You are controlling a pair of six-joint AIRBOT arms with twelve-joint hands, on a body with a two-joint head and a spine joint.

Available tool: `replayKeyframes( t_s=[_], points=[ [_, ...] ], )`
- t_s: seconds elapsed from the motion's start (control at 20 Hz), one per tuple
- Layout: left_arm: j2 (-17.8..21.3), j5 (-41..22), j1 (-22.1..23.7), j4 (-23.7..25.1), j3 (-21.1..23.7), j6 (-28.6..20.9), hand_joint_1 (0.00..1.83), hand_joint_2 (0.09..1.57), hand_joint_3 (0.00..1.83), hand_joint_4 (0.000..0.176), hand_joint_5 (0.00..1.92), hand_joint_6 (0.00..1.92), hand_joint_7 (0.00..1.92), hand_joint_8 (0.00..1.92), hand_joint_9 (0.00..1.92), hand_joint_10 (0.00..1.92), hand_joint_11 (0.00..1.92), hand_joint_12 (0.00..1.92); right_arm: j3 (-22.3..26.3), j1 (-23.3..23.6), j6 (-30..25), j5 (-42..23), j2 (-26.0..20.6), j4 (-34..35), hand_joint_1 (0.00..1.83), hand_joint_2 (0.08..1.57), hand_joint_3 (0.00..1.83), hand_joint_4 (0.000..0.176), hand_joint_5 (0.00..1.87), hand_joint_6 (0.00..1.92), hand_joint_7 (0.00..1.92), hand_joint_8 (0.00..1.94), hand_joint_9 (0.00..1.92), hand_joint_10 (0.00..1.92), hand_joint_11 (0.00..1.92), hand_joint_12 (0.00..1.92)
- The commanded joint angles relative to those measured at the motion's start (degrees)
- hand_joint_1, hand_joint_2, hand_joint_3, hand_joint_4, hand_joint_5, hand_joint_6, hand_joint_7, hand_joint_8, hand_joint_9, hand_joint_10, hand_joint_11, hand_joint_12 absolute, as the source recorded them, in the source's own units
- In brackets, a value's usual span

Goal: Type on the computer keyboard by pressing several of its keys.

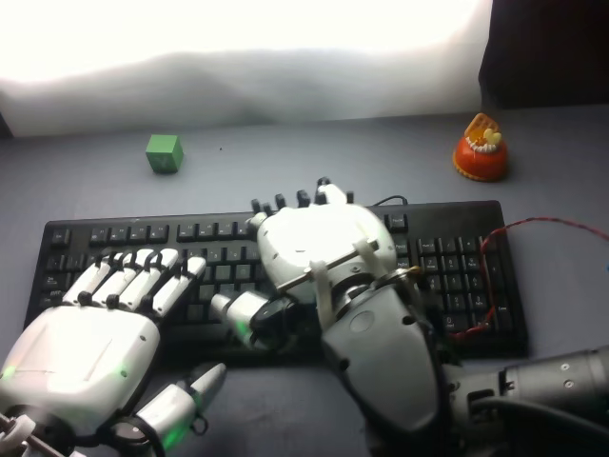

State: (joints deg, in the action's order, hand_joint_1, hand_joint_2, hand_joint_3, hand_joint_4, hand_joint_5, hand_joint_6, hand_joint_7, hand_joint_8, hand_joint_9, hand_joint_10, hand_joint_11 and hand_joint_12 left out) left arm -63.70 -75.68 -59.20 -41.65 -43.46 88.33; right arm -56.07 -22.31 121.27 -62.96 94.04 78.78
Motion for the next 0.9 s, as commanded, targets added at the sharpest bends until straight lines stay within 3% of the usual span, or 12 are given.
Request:
replayKeyframes(
  t_s=[0.0, 0.2, 0.5, 0.55, 0.6, 0.65, 0.8, 0.85],
  points=[
    [-0.09, -6.99, -0.38, 3.33, -0.53, -0.28, 0.22, 1.35, 0.00, 0.033, 0.17, 0.01, 0.14, 0.01, 0.13, 0.01, 0.00, 0.46, -0.09, 0.03, 0.00, -3.25, 0.00, -5.23, 0.71, 1.19, 0.00, 0.000, 0.42, 0.03, 0.43, 0.01, 0.40, 0.03, 0.00, 1.25],
    [-2.01, -8.21, -2.32, 3.88, -3.33, -1.71, 0.21, 1.34, 0.00, 0.031, 0.18, 0.01, 0.15, 0.00, 0.14, 0.00, 0.00, 0.50, -0.10, -0.70, 0.91, -4.50, 0.81, -5.22, 0.86, 1.19, 0.00, 0.000, 0.43, 0.03, 0.46, 0.01, 0.41, 0.03, 0.00, 1.29],
    [-3.20, -7.53, -2.30, 3.92, -5.89, -2.28, 0.23, 1.34, 0.00, 0.034, 0.20, 0.01, 0.14, 0.00, 0.15, 0.00, 0.00, 0.53, -1.50, -1.10, 1.14, -4.16, 2.51, -3.82, 0.83, 1.21, 0.01, 0.000, 0.40, 0.02, 0.44, 0.00, 0.42, 0.03, 0.00, 1.29],
    [-3.21, -7.30, -2.22, 3.92, -5.99, -2.28, 0.24, 1.34, 0.00, 0.022, 0.23, 0.02, 0.16, 0.00, 0.16, 0.01, 0.00, 0.54, -1.73, -1.03, 1.32, -4.20, 2.72, -2.57, 0.79, 1.22, 0.01, 0.000, 0.43, 0.03, 0.44, 0.00, 0.42, 0.03, 0.00, 1.29],
    [-3.22, -7.00, -2.16, 3.92, -6.05, -2.28, 0.19, 1.34, 0.00, 0.000, 0.51, 0.07, 0.25, 0.01, 0.17, 0.00, 0.00, 0.41, -1.75, -0.91, 1.61, -4.36, 2.81, -0.98, 0.77, 1.23, 0.01, 0.000, 0.68, 0.13, 0.45, 0.01, 0.40, 0.02, 0.00, 1.27],
    [-3.21, -6.94, -2.14, 3.92, -6.06, -2.28, 0.19, 1.34, 0.00, 0.000, 0.51, 0.07, 0.25, 0.01, 0.17, 0.00, 0.00, 0.41, -1.73, -0.89, 1.71, -4.52, 2.85, -0.82, 0.77, 1.23, 0.01, 0.000, 0.68, 0.13, 0.45, 0.01, 0.40, 0.02, 0.00, 1.27],
    [-3.20, -6.90, -2.04, 3.84, -6.10, -2.29, 0.16, 1.36, 0.00, 0.000, 0.66, 0.06, 0.37, 0.01, 0.19, 0.01, 0.00, 0.17, -1.70, -0.83, 2.49, -4.87, 2.86, -0.82, 0.82, 1.21, 0.00, 0.000, 0.94, 0.21, 0.50, 0.01, 0.38, 0.01, 0.00, 1.25],
    [-3.20, -6.85, -2.00, 3.78, -6.11, -2.29, 0.19, 1.35, 0.00, 0.000, 0.55, 0.01, 0.51, 0.02, 0.24, 0.02, 0.00, 0.14, -1.67, -0.83, 2.70, -4.87, 2.86, -0.82, 0.81, 1.22, 0.00, 0.000, 0.92, 0.20, 0.62, 0.04, 0.42, 0.03, 0.00, 1.22]
  ],
)
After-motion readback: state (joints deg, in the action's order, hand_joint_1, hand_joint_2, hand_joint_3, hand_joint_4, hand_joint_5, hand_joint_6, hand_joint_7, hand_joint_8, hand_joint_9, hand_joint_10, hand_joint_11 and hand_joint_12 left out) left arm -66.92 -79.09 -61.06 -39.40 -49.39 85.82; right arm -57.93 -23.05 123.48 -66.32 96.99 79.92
